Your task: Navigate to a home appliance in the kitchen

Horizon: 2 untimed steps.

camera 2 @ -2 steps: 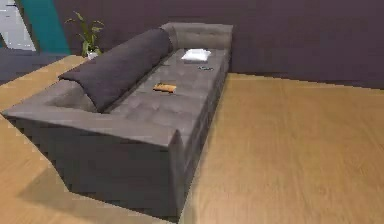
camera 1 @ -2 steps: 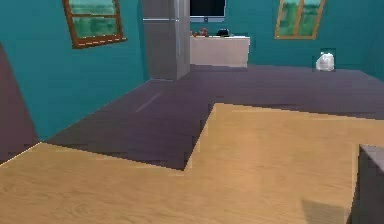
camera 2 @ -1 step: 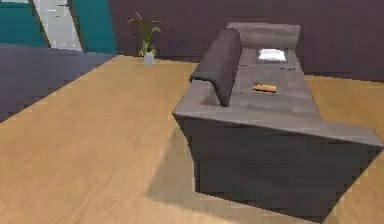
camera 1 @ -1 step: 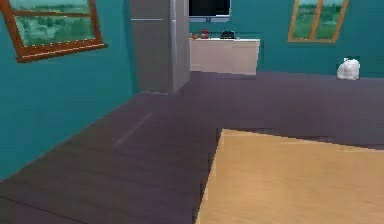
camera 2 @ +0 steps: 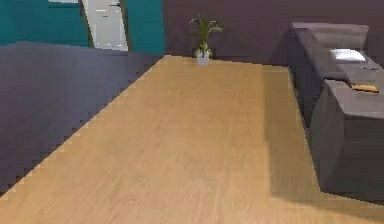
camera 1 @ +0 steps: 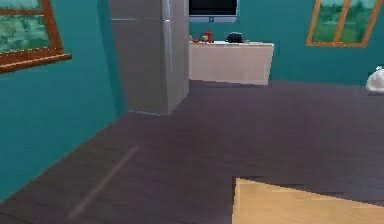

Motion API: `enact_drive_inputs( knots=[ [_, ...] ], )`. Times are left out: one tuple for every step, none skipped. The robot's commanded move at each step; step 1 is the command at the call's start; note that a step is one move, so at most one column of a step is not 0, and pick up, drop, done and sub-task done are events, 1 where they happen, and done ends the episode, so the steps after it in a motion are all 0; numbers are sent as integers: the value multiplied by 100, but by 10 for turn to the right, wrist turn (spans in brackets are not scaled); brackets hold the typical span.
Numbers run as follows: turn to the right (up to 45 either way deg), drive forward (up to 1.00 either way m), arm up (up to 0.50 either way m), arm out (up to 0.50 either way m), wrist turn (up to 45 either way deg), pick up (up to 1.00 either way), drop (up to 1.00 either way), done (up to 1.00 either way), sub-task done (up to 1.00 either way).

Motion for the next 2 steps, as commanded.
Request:
enact_drive_inputs(
  knots=[
    [0, 100, 0, 0, 0, 0, 0, 0, 0],
    [0, 100, 0, 0, 0, 0, 0, 0, 0]
  ],
)
